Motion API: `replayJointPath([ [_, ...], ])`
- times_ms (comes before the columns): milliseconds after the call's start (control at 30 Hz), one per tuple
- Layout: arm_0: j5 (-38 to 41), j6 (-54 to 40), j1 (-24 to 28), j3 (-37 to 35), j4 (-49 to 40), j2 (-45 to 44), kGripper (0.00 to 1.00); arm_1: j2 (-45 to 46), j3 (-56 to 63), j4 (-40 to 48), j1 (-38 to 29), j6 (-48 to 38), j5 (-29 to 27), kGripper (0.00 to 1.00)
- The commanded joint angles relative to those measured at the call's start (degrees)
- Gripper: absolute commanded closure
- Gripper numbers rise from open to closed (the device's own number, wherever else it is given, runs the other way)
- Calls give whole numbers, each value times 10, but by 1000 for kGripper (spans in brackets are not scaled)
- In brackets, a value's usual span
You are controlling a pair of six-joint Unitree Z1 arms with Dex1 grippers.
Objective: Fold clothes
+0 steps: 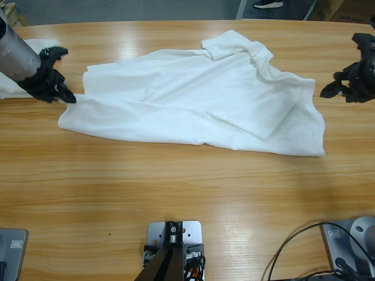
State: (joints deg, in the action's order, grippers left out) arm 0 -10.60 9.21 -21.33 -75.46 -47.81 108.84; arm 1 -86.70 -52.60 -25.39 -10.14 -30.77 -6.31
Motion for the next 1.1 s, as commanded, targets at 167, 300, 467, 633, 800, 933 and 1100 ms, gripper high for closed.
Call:
replayJointPath([
  [167,-2,248,-152,9,-101,-35,46,-20,142,183,0,-155,122,337],
  [300,21,275,-158,-12,-101,-33,41,-84,145,286,7,-212,143,395],
  [467,22,277,-158,-20,-105,-22,41,-95,141,277,34,-220,144,395],
  [633,22,279,-158,-17,-107,-12,41,-107,149,279,43,-222,145,395],
  [800,22,279,-158,-17,-112,-12,41,-142,143,298,63,-225,147,395],
  [933,21,279,-158,-17,-113,-9,41,-142,140,298,88,-211,146,393],
  [1100,22,284,-158,-19,-113,-3,41,-158,140,312,101,-202,160,395],
])
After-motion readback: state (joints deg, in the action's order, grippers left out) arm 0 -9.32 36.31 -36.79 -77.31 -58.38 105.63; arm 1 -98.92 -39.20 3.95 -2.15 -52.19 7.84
